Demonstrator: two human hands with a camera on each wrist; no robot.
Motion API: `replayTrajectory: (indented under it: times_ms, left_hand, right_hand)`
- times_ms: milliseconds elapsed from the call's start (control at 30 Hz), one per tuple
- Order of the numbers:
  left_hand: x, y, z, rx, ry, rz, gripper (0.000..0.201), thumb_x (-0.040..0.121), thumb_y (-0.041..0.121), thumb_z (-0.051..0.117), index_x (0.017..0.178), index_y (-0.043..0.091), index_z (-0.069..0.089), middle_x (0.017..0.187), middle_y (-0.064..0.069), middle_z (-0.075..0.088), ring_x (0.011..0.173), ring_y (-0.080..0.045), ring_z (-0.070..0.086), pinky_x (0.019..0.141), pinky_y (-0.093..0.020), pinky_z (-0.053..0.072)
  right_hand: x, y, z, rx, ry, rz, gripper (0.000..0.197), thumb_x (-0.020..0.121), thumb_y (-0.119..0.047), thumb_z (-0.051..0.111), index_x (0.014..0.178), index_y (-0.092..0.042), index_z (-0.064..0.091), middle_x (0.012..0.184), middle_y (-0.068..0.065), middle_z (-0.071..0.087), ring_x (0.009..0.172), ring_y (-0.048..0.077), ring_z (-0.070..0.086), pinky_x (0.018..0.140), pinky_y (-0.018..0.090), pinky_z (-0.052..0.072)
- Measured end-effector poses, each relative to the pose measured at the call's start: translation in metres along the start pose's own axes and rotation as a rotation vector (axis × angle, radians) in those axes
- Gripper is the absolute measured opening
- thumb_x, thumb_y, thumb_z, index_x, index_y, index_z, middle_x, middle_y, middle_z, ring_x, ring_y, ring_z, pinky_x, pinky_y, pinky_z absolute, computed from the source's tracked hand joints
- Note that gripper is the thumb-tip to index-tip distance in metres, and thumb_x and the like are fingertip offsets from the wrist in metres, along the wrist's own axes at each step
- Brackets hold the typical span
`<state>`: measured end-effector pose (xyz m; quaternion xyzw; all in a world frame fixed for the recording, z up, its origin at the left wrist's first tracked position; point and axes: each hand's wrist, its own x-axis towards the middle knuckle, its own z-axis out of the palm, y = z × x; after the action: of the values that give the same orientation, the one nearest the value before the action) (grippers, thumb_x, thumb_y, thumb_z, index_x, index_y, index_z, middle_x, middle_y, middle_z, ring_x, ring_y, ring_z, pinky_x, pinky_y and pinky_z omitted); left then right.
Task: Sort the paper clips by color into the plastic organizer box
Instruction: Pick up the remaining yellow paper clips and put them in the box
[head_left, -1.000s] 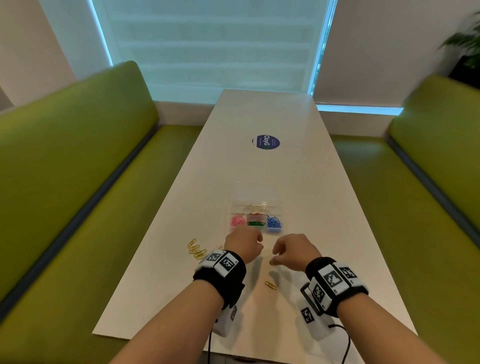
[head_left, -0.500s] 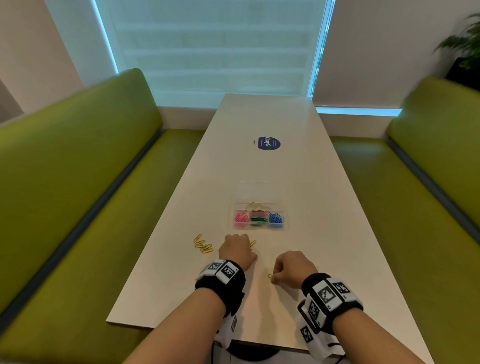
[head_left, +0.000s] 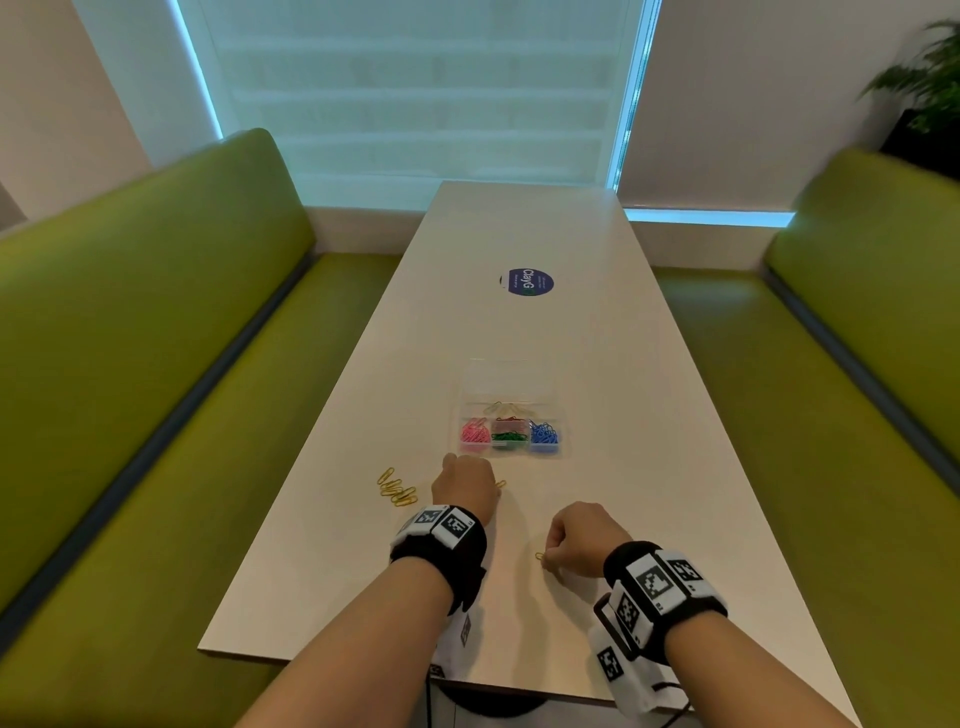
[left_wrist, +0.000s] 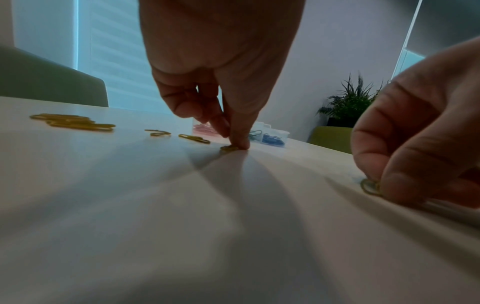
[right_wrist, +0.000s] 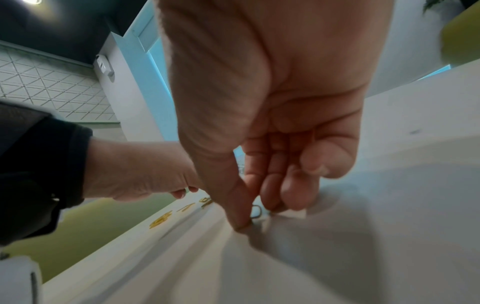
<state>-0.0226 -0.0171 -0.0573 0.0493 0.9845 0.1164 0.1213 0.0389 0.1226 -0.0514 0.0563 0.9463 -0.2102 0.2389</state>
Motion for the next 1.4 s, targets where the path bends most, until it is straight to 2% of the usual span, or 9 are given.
replayTrajectory:
  times_ms: [100, 200, 367, 500, 667, 833, 1033, 1267, 1400]
  left_hand:
    - [0.002, 0.001, -0.001, -0.029, -0.031, -0.028, 0.033, 0.097, 0.025, 0.047, 0.123, 0.011, 0.06, 0.126, -0.011, 0.054, 0.119, -0.024, 0.048, 0.093, -0.033, 0.046]
    - [0.003, 0.002, -0.002, -0.061, -0.047, -0.04, 0.035, 0.092, 0.032, 0.05, 0.118, 0.011, 0.063, 0.122, -0.014, 0.054, 0.108, -0.027, 0.057, 0.088, -0.033, 0.048]
    - [0.008, 0.001, -0.003, -0.141, 0.044, -0.013, 0.026, 0.089, 0.026, 0.051, 0.101, 0.013, 0.069, 0.109, -0.01, 0.062, 0.105, -0.025, 0.056, 0.081, -0.032, 0.047]
    - [0.012, 0.002, -0.013, -0.25, 0.131, -0.007, 0.019, 0.088, 0.027, 0.05, 0.098, 0.019, 0.065, 0.104, -0.008, 0.063, 0.102, -0.023, 0.056, 0.081, -0.03, 0.045]
    - [0.026, 0.002, -0.033, -0.303, 0.253, 0.034, 0.02, 0.088, 0.022, 0.052, 0.101, 0.018, 0.066, 0.101, -0.006, 0.066, 0.108, -0.02, 0.05, 0.081, -0.032, 0.046]
    - [0.045, -0.006, -0.045, -0.319, 0.272, 0.014, 0.021, 0.09, 0.023, 0.053, 0.106, 0.018, 0.066, 0.103, -0.006, 0.062, 0.107, -0.019, 0.052, 0.084, -0.032, 0.047]
    - [0.059, -0.014, -0.044, -0.321, 0.265, 0.005, 0.021, 0.089, 0.024, 0.055, 0.107, 0.019, 0.066, 0.102, -0.005, 0.064, 0.108, -0.018, 0.051, 0.082, -0.031, 0.046]
    - [0.067, -0.017, -0.045, -0.287, 0.265, 0.027, 0.024, 0.091, 0.018, 0.049, 0.109, 0.017, 0.065, 0.103, -0.003, 0.066, 0.11, -0.018, 0.049, 0.081, -0.031, 0.046]
    - [0.076, -0.01, -0.049, -0.26, 0.264, 0.047, 0.027, 0.093, 0.016, 0.045, 0.111, 0.017, 0.065, 0.106, -0.003, 0.067, 0.112, -0.019, 0.049, 0.08, -0.031, 0.045]
  right_hand:
    - [0.002, 0.0, -0.003, -0.001, -0.007, -0.011, 0.024, 0.08, -0.022, 0.067, 0.059, -0.023, 0.055, 0.084, -0.004, 0.062, 0.082, 0.011, 0.057, 0.081, 0.026, 0.052]
    - [0.005, 0.0, -0.008, 0.013, -0.011, -0.009, 0.021, 0.078, -0.021, 0.068, 0.061, -0.023, 0.056, 0.077, -0.004, 0.061, 0.077, 0.012, 0.059, 0.082, 0.029, 0.055]
    - [0.017, -0.005, -0.03, 0.095, 0.064, -0.034, 0.017, 0.079, -0.015, 0.066, 0.066, -0.019, 0.057, 0.071, -0.004, 0.061, 0.063, 0.013, 0.06, 0.072, 0.028, 0.056]
    - [0.035, -0.016, -0.058, 0.05, 0.228, -0.087, 0.008, 0.083, -0.016, 0.061, 0.076, -0.018, 0.065, 0.089, 0.001, 0.067, 0.079, 0.012, 0.057, 0.076, 0.026, 0.05]
    - [0.068, -0.029, -0.088, 0.057, 0.356, -0.084, 0.02, 0.088, -0.013, 0.054, 0.097, -0.014, 0.071, 0.106, 0.003, 0.069, 0.101, 0.02, 0.061, 0.087, 0.031, 0.051]
    - [0.105, -0.036, -0.1, 0.062, 0.376, -0.057, 0.025, 0.091, -0.013, 0.05, 0.107, -0.016, 0.069, 0.117, 0.002, 0.066, 0.108, 0.021, 0.059, 0.093, 0.033, 0.05]
    - [0.131, -0.039, -0.095, 0.05, 0.356, -0.02, 0.03, 0.091, -0.01, 0.048, 0.112, -0.019, 0.068, 0.122, 0.003, 0.064, 0.11, 0.022, 0.059, 0.094, 0.033, 0.05]
    - [0.137, -0.039, -0.089, 0.072, 0.33, -0.008, 0.035, 0.091, -0.01, 0.046, 0.12, -0.021, 0.063, 0.129, 0.004, 0.059, 0.115, 0.022, 0.056, 0.099, 0.035, 0.047]
    - [0.131, -0.032, -0.091, 0.098, 0.354, -0.018, 0.031, 0.09, -0.012, 0.049, 0.115, -0.019, 0.065, 0.124, 0.003, 0.062, 0.11, 0.021, 0.058, 0.096, 0.034, 0.049]
